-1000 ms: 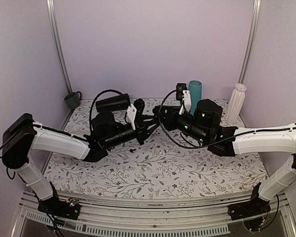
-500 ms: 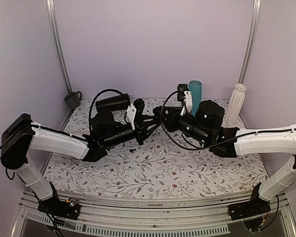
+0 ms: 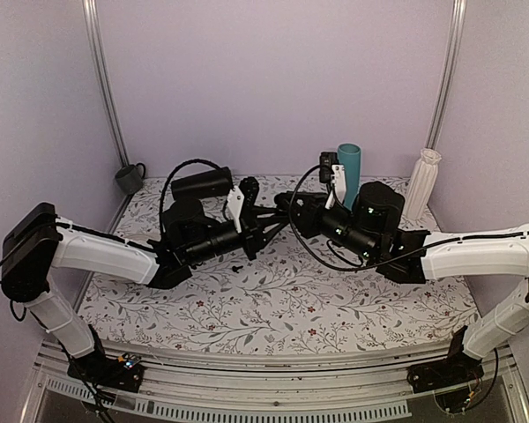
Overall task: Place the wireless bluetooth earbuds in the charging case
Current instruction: Insert the left earbud into the left side groove of the charging case.
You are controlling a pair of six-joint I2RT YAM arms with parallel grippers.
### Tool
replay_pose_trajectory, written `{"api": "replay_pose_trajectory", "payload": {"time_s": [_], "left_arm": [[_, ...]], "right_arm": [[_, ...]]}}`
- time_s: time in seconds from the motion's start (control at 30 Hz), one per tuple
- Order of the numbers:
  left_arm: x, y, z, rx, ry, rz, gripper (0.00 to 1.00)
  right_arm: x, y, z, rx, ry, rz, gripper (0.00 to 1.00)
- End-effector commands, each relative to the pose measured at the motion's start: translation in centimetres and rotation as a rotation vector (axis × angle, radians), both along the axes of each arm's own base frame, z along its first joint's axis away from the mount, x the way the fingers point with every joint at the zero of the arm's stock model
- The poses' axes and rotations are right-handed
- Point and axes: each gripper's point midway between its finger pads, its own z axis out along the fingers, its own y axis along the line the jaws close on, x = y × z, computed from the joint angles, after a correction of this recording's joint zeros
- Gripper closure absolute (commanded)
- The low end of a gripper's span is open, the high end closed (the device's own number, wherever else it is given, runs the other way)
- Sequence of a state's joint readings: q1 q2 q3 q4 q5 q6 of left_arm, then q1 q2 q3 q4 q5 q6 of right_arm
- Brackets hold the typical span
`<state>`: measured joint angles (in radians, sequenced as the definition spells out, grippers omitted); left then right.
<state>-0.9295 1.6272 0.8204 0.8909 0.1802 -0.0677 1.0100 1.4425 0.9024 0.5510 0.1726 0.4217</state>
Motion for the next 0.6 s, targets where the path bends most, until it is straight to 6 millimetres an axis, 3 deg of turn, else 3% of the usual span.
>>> {"api": "replay_pose_trajectory", "payload": {"time_s": [0.0,0.57], "left_arm": [[-1.27,0.02,4.37,-0.087,-0.076,-0.026,1.00],[-0.95,0.29,4.59,-0.100,-0.061,-0.018,1.00]], "right_arm": [[-0.79,-0.07,-0.71,-0.015,0.013,0.025,0.82],[-1.05,-0.31,-1.48,-0.027,0.019,0.031,0.82]]}}
